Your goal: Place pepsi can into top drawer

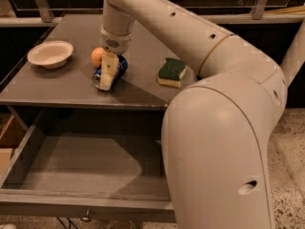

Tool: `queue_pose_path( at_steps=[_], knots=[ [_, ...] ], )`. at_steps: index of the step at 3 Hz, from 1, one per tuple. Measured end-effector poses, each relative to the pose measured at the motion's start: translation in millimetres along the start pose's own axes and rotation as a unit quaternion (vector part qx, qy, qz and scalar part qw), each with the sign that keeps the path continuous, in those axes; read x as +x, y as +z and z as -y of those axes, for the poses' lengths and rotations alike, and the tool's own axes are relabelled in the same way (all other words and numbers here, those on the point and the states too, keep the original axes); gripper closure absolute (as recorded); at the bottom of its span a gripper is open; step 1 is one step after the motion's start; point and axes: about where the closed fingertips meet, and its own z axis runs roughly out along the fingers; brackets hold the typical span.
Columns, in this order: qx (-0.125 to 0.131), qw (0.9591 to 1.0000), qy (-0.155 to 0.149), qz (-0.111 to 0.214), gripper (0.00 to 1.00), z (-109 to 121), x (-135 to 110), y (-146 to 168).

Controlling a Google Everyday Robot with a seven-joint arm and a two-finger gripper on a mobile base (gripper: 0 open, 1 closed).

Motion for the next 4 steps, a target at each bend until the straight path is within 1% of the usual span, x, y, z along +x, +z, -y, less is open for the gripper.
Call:
queue_pose_path(
  at_steps=[1,2,4],
  knots=[
    [0.000,1.0000,0.000,0.000,0.15,0.0,0.0,0.0],
    [0.000,1.0000,0.000,0.000,0.40,0.0,0.0,0.1],
    [0.000,1.0000,0.000,0.000,0.85,0.0,0.0,0.1]
  ],
)
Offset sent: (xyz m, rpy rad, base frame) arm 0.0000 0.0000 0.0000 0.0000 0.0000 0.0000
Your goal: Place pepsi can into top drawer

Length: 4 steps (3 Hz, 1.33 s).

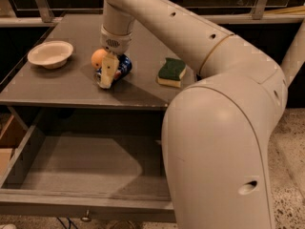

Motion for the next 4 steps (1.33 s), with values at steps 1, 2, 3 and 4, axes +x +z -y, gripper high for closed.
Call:
queue_pose_path(
  at_steps=[1,2,3,4],
  knots=[
    [0.004,1.0000,0.002,0.004,1.00,1.6,1.6,-5.0],
    [0.022,0.9995,0.011,0.021,1.00,7.9,8.4,-27.4],
    [0.033,0.9988,0.012,0.034,1.00,11.2,12.5,-46.1],
    [0.040,0.9972,0.011,0.062,1.00,6.3,23.4,-67.9]
  ],
)
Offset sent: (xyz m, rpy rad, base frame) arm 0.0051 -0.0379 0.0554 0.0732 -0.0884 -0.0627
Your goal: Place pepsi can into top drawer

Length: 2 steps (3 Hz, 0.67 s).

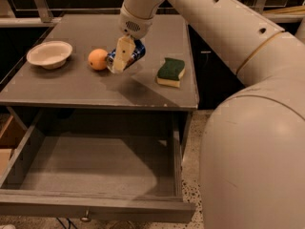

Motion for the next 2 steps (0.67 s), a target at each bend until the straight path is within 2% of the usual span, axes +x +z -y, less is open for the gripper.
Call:
queue_pose_path(
  at_steps=[1,2],
  knots=[
    [0.001,1.0000,0.002,0.001,1.00,0.7,3.2,-2.0],
    [0.003,0.9999,-0.001,0.014,1.00,-10.5,6.7,-16.7]
  ],
)
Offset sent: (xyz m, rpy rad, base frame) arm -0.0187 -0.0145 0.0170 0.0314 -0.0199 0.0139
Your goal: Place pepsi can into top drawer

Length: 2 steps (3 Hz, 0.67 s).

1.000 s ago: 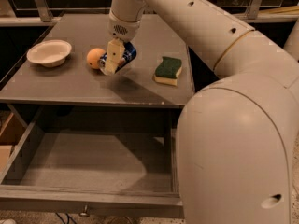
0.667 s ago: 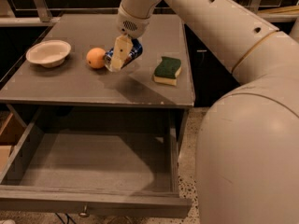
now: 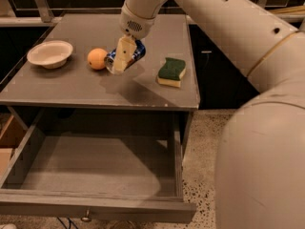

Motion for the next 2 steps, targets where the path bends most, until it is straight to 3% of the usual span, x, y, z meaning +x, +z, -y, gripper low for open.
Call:
queue_pose_path(
  at_steps=[2],
  knots=[
    [0.003,0.9999,0.008,0.011,1.00,-54.2,25.5,-39.5]
  ],
)
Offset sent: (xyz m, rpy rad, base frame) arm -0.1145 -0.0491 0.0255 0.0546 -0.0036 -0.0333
